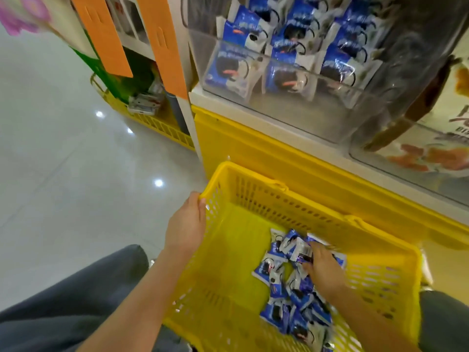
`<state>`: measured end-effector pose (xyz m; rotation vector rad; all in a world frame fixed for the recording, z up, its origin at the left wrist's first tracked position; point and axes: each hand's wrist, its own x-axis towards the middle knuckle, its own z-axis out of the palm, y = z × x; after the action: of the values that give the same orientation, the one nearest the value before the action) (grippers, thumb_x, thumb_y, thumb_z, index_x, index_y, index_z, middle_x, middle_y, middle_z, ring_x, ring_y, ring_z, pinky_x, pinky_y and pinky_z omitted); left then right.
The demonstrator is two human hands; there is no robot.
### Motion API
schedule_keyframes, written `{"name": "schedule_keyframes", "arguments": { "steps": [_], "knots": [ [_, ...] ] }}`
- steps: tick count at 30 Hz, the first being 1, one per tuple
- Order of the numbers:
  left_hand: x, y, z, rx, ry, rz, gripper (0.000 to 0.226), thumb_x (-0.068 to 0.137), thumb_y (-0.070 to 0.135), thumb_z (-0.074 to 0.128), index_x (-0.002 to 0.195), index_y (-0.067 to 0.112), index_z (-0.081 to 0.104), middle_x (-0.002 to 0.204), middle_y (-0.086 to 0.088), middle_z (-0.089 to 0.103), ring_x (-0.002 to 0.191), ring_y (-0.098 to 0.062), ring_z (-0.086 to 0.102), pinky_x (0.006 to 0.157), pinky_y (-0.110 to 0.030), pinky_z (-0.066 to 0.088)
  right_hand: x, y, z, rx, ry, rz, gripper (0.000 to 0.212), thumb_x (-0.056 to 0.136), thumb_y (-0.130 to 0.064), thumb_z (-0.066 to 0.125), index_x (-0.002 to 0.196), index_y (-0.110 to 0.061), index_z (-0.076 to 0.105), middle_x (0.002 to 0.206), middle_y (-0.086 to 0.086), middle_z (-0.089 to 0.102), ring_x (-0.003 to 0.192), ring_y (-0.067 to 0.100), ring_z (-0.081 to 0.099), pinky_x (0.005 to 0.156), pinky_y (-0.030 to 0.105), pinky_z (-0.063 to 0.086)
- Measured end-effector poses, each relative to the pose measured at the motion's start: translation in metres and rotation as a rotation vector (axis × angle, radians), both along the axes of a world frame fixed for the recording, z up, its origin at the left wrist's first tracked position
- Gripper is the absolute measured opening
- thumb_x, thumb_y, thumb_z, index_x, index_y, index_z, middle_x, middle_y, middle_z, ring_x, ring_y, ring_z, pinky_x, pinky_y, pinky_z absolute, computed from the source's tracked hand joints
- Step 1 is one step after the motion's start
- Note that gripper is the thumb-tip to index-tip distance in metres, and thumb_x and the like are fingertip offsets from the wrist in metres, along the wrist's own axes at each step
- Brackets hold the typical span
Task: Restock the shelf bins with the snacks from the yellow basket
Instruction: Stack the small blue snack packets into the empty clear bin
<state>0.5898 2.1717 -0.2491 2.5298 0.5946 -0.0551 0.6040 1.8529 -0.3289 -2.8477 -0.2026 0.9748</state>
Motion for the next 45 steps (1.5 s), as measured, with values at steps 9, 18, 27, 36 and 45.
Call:
{"name": "schedule_keyframes", "arguments": {
  "steps": [9, 18, 27, 36, 45],
  "knots": [
    [-0.002, 0.001, -0.005, 0.007, -0.049, 0.0, 0.027, 0.1, 0.033, 0.029, 0.104, 0.017, 0.051, 0.094, -0.012, 0.061, 0.085, -0.035, 0.058, 0.064, -0.031, 0.032, 0.027, 0.006, -0.021, -0.157, 0.146, -0.019, 0.07, 0.086, -0.045, 0.062, 0.137, -0.009, 0.029, 0.132, 0.012, 0.048, 0.121, 0.026, 0.048, 0.093, 0.033, 0.044],
    [-0.008, -0.025, 0.014, 0.2, -0.077, 0.028, 0.051, 0.079, 0.004, 0.059, 0.128, 0.003, 0.047, 0.115, -0.019, 0.054, 0.107, -0.038, 0.048, 0.093, -0.042, 0.033, 0.012, 0.032, 0.02, 0.275, 0.086, -0.143, 0.047, 0.087, -0.047, 0.058, 0.116, -0.011, 0.052, 0.07, 0.0, 0.055, 0.056, 0.006, 0.044, 0.05, 0.018, 0.032],
    [-0.036, -0.093, 0.011, -0.676, 0.122, -0.063, 0.028, 0.097, 0.024, 0.045, 0.124, 0.015, 0.046, 0.123, -0.004, 0.052, 0.117, -0.018, 0.051, 0.097, -0.031, 0.043, 0.004, 0.078, 0.104, 0.79, 0.024, -0.209, 0.033, 0.089, -0.027, 0.062, 0.062, -0.025, 0.044, 0.043, -0.009, 0.043, 0.042, 0.0, 0.04, 0.048, 0.014, 0.032],
    [-0.028, -0.096, 0.027, -1.032, 0.035, 0.071, 0.018, 0.092, 0.011, 0.056, 0.108, 0.017, 0.057, 0.105, 0.001, 0.065, 0.093, -0.008, 0.063, 0.078, -0.016, 0.051, -0.002, 0.076, 0.105, 0.873, 0.041, -0.299, 0.017, 0.094, -0.03, 0.053, 0.082, -0.021, 0.062, 0.068, -0.011, 0.063, 0.062, 0.002, 0.06, 0.065, 0.024, 0.052],
    [-0.027, -0.09, 0.009, -0.949, 0.111, 0.1, 0.013, 0.092, 0.016, 0.055, 0.105, 0.019, 0.053, 0.107, -0.002, 0.063, 0.098, -0.013, 0.062, 0.085, -0.028, 0.053, 0.007, -0.029, 0.001, 0.175, 0.126, -0.21, 0.055, 0.095, -0.024, 0.052, 0.141, -0.002, 0.03, 0.143, 0.018, 0.04, 0.124, 0.033, 0.047, 0.097, 0.039, 0.04]
  ]
}}
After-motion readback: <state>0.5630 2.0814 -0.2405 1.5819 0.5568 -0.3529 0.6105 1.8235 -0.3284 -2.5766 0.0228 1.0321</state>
